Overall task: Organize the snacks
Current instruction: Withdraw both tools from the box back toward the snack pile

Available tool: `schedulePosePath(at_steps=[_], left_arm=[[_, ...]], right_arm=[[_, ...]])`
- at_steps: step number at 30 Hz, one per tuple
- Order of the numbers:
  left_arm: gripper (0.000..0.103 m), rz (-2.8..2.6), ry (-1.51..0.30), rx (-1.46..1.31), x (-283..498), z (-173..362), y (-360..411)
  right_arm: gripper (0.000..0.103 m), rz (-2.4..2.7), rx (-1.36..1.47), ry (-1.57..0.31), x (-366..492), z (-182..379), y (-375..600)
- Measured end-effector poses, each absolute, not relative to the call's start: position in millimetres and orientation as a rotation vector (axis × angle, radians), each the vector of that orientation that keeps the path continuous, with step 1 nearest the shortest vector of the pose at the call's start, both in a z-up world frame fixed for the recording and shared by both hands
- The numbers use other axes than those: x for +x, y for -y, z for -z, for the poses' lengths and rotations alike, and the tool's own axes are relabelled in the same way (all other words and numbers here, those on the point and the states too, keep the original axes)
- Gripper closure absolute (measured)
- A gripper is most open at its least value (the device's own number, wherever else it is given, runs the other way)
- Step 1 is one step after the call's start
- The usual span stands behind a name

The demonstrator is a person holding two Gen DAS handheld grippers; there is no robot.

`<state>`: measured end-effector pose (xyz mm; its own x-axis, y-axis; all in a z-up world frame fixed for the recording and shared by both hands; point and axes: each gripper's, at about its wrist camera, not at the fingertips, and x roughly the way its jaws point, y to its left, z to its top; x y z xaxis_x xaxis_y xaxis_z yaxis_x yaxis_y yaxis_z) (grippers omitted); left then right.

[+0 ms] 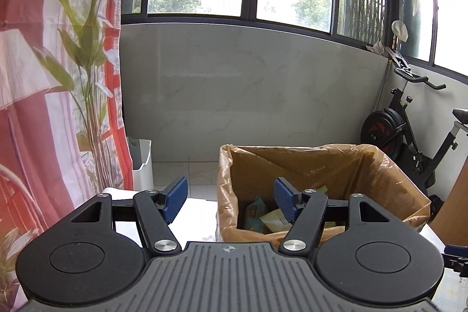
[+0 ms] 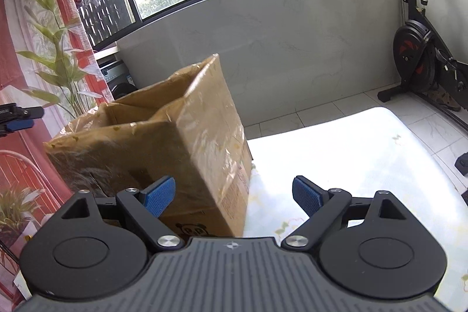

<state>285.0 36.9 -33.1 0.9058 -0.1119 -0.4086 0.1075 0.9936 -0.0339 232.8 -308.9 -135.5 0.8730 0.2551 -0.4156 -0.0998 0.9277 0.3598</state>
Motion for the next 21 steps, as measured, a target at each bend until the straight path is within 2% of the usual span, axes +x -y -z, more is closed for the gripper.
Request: schedulePosePath(at_steps=[9, 21], left_arm=[[0.035, 0.101, -0.439, -0.060, 234, 32, -84], [0.035, 0.088, -0.456, -0.047, 189, 36, -116]], right_arm=[[0.015, -0.156, 0.425, -0.517, 202, 165, 324], [0.015, -0.196, 0.342, -0.467, 187, 144, 308]])
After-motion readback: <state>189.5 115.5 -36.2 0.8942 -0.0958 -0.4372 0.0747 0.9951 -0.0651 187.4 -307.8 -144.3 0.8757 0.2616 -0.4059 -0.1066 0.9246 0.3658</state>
